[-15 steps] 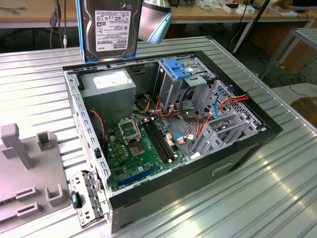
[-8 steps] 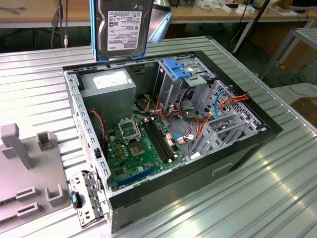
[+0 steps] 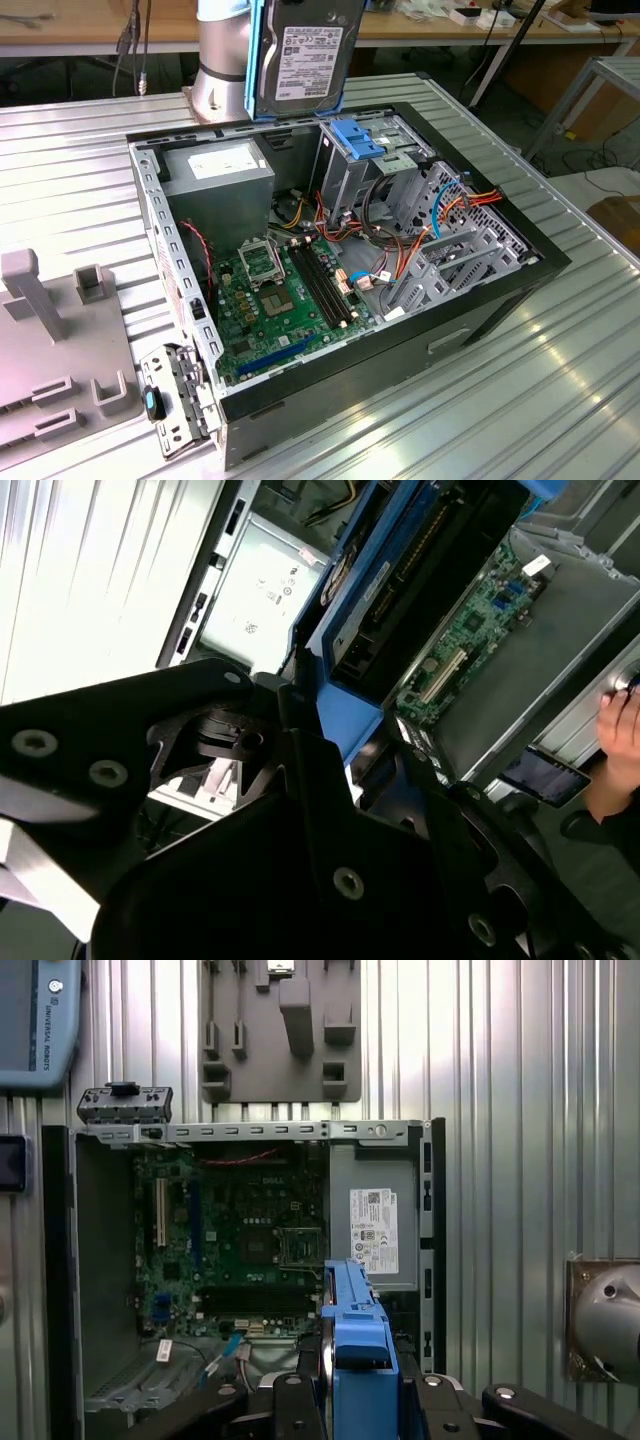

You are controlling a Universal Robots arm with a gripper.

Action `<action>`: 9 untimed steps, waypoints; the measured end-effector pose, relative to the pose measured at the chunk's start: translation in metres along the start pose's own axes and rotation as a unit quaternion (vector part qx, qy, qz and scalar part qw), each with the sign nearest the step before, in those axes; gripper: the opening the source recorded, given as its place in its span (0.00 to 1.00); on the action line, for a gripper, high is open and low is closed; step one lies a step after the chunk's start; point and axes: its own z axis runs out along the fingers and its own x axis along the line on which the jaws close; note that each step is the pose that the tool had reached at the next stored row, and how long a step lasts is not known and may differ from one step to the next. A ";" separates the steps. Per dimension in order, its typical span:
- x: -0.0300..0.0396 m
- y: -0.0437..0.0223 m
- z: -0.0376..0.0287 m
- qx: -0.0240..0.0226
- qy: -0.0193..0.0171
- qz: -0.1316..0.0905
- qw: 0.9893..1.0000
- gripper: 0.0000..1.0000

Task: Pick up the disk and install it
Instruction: 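Pick up the disk, then insert the disk into the insertion slot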

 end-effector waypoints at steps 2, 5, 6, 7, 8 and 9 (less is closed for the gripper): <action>-0.0002 -0.0079 0.0015 0.000 0.000 0.000 1.000 0.37; -0.0003 -0.0112 0.0023 0.000 0.000 0.000 1.000 0.37; -0.0002 -0.0112 0.0023 0.000 0.000 0.000 1.000 0.37; -0.0003 -0.0113 0.0023 0.000 0.000 0.000 1.000 0.37; -0.0003 -0.0113 0.0023 0.000 0.000 0.000 1.000 0.37; -0.0003 -0.0117 0.0023 0.000 0.000 0.000 1.000 0.37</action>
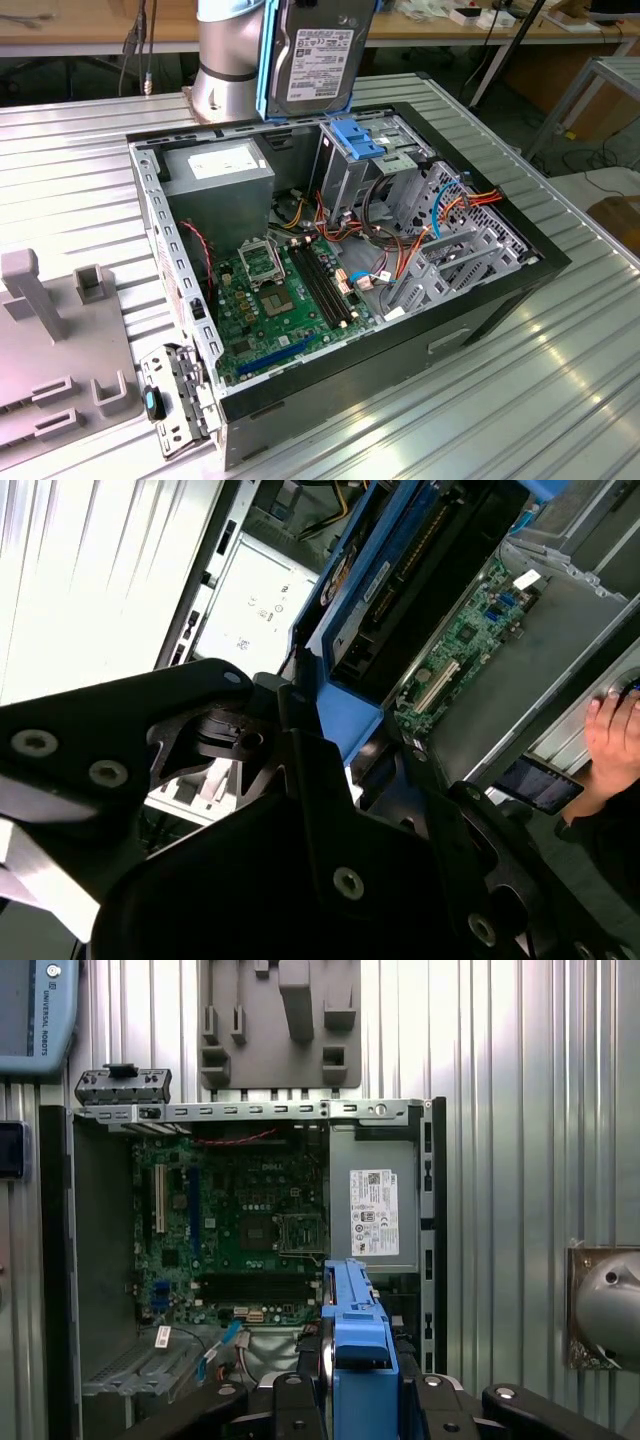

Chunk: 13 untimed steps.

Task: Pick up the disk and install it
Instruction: 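Insert the disk into the insertion slot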

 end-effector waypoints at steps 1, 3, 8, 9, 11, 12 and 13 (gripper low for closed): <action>0.0000 -0.0004 0.0000 0.000 0.000 0.000 1.000 0.37; 0.0000 -0.0005 0.0000 0.000 0.000 0.000 1.000 0.37; 0.0004 -0.0005 0.0000 0.000 0.000 0.000 1.000 0.37; 0.0009 -0.0006 0.0001 0.000 0.000 0.000 1.000 0.37; 0.0021 -0.0006 0.0001 0.000 0.000 0.000 1.000 0.37; 0.0027 -0.0006 0.0001 0.000 0.000 0.000 1.000 0.37; 0.0038 -0.0006 0.0001 0.000 0.000 0.000 1.000 0.37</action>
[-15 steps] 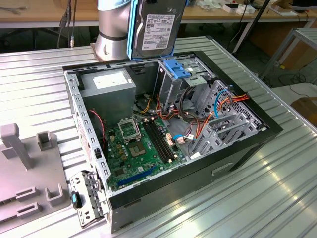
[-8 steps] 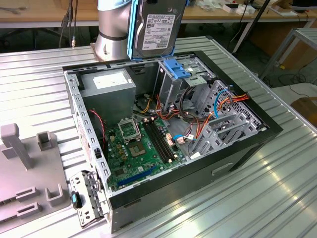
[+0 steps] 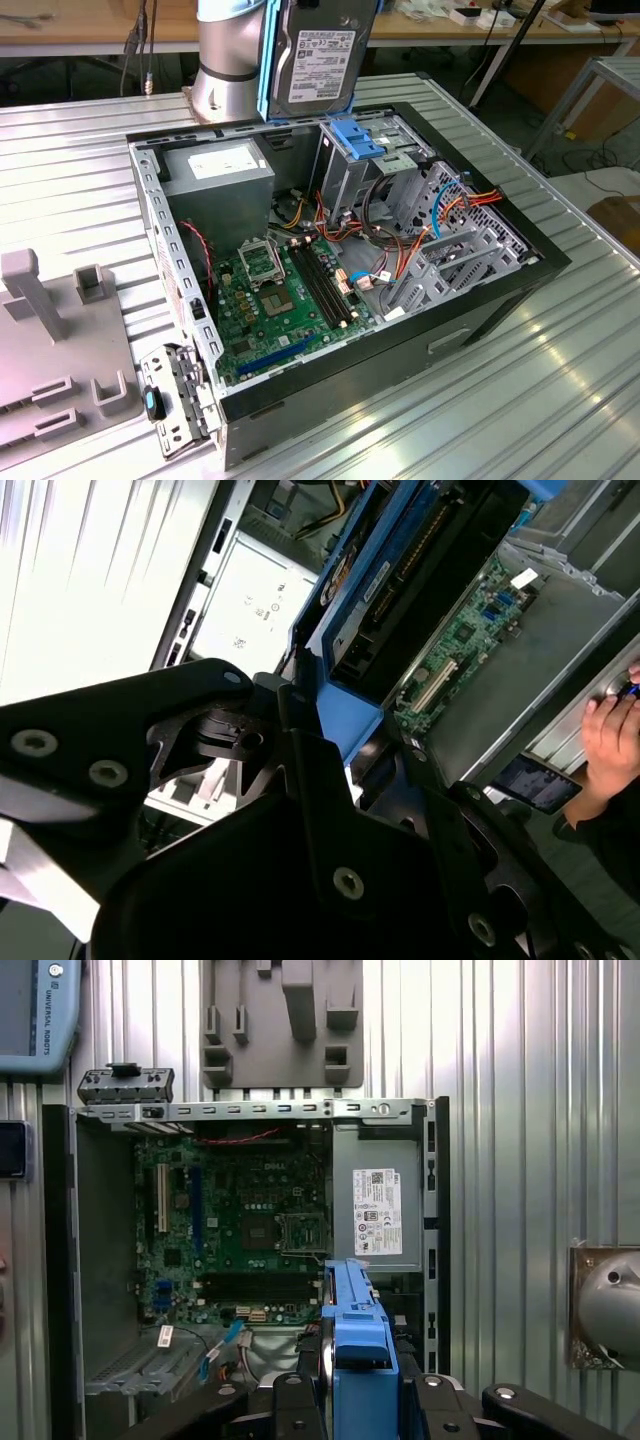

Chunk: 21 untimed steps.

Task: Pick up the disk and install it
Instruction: 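Insert the disk into the insertion slot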

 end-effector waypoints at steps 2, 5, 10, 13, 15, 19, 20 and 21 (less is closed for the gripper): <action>0.0010 0.0000 0.0000 0.000 0.000 0.000 1.000 0.37; 0.0031 -0.0001 0.0001 0.000 0.000 0.000 1.000 0.37; 0.0081 -0.0001 0.0002 0.000 0.000 0.000 1.000 0.37; 0.0106 -0.0002 0.0003 0.000 0.000 0.000 1.000 0.37; 0.0142 -0.0003 0.0004 0.000 0.000 0.000 1.000 0.37; 0.0182 -0.0003 0.0005 0.000 0.000 0.000 1.000 0.37; 0.0191 -0.0004 0.0006 0.000 0.000 0.000 1.000 0.37; 0.0198 -0.0004 0.0006 0.000 0.000 0.000 1.000 0.37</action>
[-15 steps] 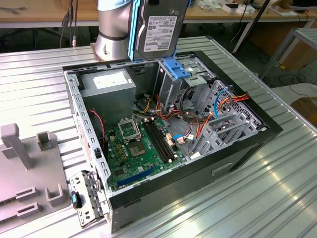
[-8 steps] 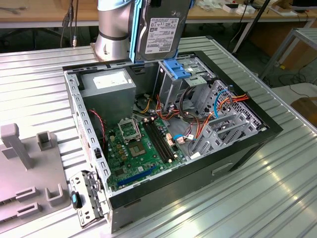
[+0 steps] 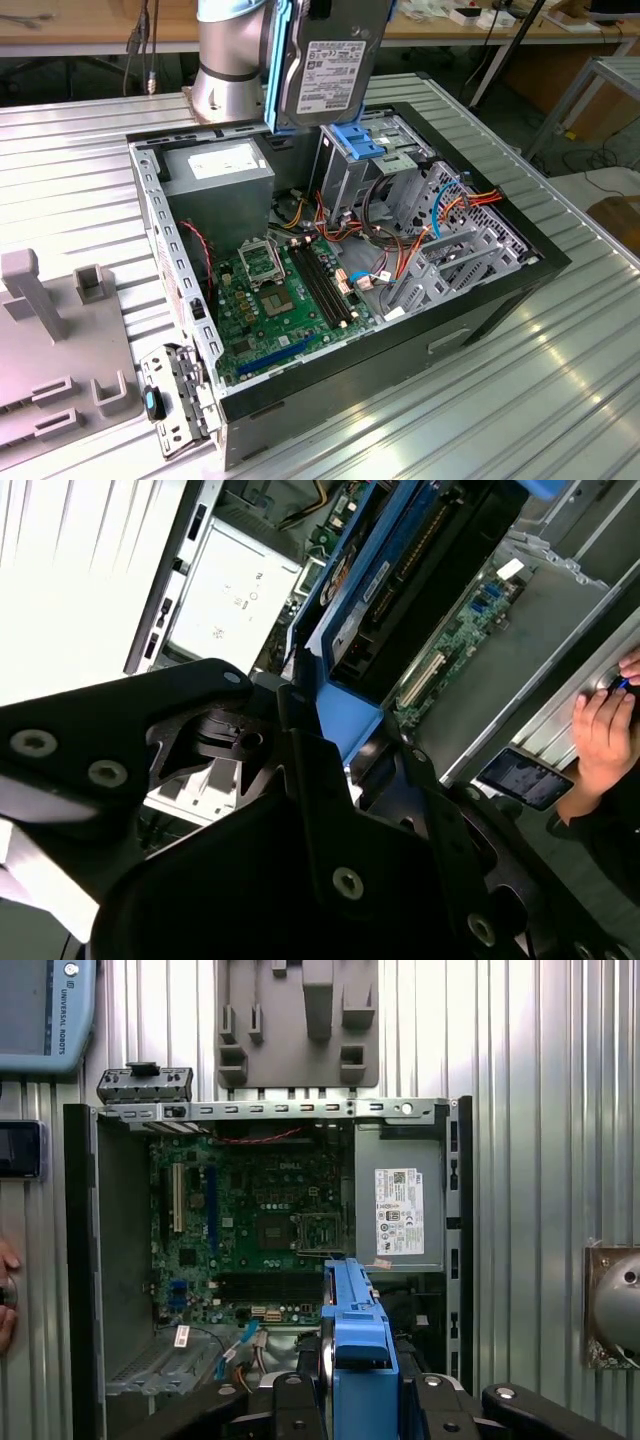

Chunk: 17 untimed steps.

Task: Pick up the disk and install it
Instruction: 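Insert the disk into the insertion slot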

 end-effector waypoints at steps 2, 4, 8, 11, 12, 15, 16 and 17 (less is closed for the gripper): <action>0.0029 -0.0001 0.0001 0.000 0.000 0.000 1.000 0.37; 0.0059 -0.0001 0.0002 0.000 0.000 0.000 1.000 0.37; 0.0137 -0.0003 0.0005 0.000 0.000 0.000 1.000 0.37; 0.0209 -0.0002 0.0006 0.001 0.000 0.000 1.000 0.37; 0.0220 -0.0001 0.0007 0.001 0.000 0.000 1.000 0.37; 0.0284 0.0007 0.0012 0.011 -0.002 0.000 1.000 0.37; 0.0308 0.0007 0.0014 0.013 -0.002 0.000 1.000 0.37; 0.0334 0.0007 0.0015 0.013 -0.003 0.000 1.000 0.37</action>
